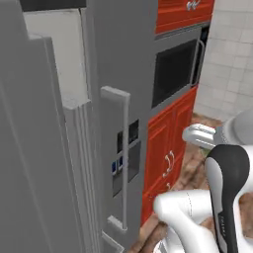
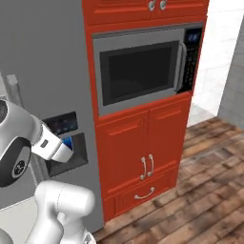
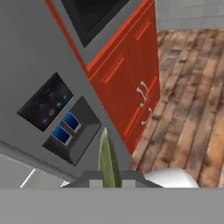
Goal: Grab the lemon and lemon wedge from the fridge, place them in the blender, close the lid, and turn on the blender to create a marinade.
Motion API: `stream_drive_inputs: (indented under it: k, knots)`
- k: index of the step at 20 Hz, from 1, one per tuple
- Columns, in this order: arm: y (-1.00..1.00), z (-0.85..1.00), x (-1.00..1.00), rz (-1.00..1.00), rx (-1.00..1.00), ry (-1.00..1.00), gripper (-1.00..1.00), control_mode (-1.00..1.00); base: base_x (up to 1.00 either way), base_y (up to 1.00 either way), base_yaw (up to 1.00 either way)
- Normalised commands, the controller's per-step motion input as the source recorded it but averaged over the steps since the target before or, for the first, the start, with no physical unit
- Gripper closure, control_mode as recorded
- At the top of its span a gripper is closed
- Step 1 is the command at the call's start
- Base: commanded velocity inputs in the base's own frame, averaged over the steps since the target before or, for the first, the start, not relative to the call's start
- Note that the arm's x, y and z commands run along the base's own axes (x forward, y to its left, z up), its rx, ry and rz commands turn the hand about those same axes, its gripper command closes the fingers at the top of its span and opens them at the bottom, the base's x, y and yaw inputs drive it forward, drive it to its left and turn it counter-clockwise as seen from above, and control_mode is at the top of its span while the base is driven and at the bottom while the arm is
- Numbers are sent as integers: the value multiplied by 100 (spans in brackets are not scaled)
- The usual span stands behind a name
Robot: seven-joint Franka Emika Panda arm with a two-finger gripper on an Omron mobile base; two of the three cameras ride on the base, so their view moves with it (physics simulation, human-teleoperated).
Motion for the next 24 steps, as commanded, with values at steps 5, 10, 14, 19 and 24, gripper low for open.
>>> stream_drive_inputs:
  k: [5,10,14,19,24]
  knots:
    - [0,0,0,0,0,0,100,100,6,-44,-83]
    - [0,0,0,0,0,0,100,100,17,-92,-74]
    - [0,0,0,0,0,0,100,100,26,-100,-64]
    - [0,0,0,0,0,0,100,100,40,-76,-66]
    - [0,0,0,0,0,0,100,100,47,-26,-68]
